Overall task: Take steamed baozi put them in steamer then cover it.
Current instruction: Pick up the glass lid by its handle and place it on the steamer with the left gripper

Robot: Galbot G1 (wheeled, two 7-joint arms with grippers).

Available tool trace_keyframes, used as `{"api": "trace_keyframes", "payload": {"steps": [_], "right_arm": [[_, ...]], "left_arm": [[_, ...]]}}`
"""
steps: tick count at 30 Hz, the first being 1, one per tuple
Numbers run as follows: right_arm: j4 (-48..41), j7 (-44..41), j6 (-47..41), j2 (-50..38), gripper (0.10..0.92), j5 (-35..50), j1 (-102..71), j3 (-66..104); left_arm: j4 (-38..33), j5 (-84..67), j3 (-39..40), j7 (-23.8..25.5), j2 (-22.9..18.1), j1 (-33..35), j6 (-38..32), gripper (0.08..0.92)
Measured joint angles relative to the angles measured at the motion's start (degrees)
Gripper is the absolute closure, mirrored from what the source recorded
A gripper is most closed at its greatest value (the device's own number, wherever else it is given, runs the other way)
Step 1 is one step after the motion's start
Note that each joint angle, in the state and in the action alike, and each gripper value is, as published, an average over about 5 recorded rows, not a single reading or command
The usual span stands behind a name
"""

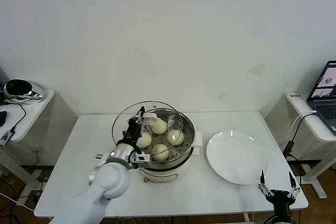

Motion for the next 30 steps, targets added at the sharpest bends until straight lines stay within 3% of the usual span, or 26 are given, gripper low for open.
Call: {"api": "trace_keyframes", "payload": {"steps": [15, 30], "right_arm": [[-0.9, 0.0, 0.4, -0.3, 0.203, -0.2, 0.1, -0.3], [-1.3, 0.0, 0.6, -0.4, 0.203, -0.6, 0.1, -0.5]], "left_arm": [[6.1, 6.3, 4.0, 0.2, -5.2, -2.1, 0.1, 0.852], [7.7, 7.6, 5.2, 0.4, -6.9, -1.9, 0.0, 0.852]]}}
